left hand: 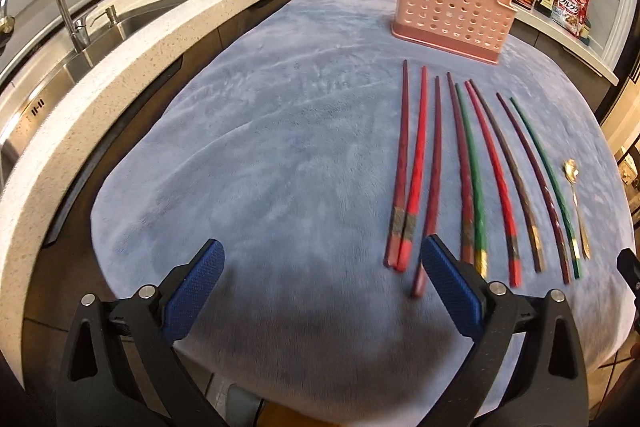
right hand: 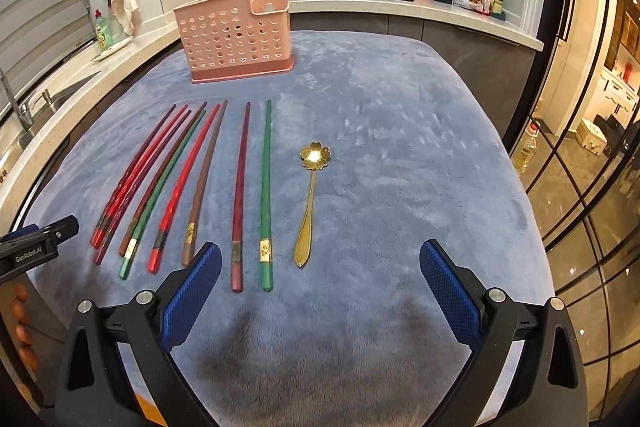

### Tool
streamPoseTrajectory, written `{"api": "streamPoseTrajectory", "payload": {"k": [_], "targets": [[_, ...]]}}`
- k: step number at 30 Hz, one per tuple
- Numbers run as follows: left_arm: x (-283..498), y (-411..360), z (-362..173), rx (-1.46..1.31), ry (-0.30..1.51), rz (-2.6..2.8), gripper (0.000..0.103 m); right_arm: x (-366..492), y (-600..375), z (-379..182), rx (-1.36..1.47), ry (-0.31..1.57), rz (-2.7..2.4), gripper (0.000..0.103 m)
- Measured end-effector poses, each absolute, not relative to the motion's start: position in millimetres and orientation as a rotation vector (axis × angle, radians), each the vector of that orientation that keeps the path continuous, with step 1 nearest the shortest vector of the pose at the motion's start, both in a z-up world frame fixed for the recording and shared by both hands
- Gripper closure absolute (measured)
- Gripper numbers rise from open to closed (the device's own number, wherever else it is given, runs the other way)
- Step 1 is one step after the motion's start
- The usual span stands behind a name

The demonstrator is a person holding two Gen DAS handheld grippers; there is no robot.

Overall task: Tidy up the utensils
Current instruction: 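Grasp a dark red chopstick with the left tool while the right tool grasps the gold spoon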

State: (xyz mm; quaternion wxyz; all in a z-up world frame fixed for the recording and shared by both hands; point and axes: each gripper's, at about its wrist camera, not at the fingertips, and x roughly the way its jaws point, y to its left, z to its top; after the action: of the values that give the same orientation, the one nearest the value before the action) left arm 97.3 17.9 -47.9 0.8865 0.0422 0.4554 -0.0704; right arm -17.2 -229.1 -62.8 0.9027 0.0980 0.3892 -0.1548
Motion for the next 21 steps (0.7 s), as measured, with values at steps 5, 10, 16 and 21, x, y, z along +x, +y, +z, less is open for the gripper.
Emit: {"api": "streamPoseTrajectory", "payload": {"k": [5,10,16,21], "targets": [[113,9,-58,0.101,0.960,-0.157,0.013,-2,-234,-69,0.215,0.815,-0.313,0.011],[124,2,-69,0.123,0.978,-0.152,0.016,8,-239,-73,0.230,0.821,-0.306,0.014],[133,5,-71,0.120,0.977,-0.135,0.016,18,-245,-81,0.258,0.840,-0.290,0.028],[133,8,-72,0.111,0.986,-0.138,0.020,25,-249,-88,0.271,0.857,-0.279,0.038]]}}
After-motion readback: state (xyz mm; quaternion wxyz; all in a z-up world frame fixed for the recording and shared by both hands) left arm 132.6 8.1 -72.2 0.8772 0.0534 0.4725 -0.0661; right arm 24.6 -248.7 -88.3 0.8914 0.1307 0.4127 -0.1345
